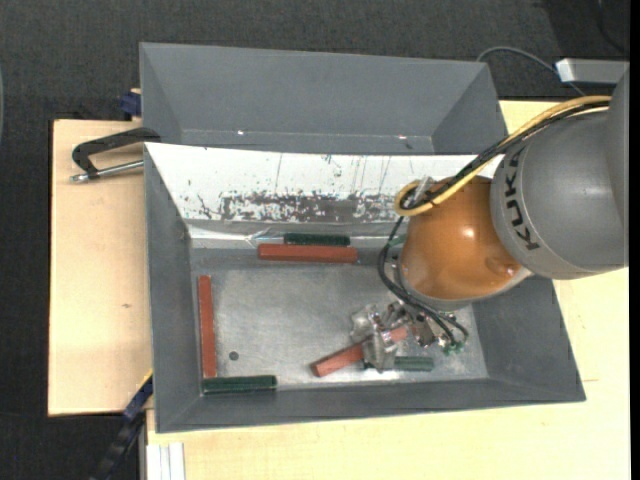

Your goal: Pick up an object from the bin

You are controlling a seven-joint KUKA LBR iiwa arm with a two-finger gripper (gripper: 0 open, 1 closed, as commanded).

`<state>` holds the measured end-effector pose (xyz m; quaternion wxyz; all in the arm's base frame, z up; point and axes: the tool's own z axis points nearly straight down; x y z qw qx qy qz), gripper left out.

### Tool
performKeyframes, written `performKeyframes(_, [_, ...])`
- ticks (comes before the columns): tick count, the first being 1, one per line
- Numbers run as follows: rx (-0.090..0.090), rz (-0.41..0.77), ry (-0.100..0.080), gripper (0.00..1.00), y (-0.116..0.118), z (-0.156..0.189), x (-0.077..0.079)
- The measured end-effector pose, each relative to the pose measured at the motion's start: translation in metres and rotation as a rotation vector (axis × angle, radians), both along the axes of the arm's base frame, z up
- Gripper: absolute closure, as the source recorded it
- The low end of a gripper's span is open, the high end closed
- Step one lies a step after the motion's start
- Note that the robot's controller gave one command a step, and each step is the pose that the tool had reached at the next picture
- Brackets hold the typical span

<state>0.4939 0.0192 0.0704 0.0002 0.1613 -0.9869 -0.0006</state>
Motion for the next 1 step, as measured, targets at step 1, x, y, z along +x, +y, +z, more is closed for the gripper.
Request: performKeyframes(1, [0.0,-0.033,-0.006,1.0,-0.0129,0.1436,0.0208])
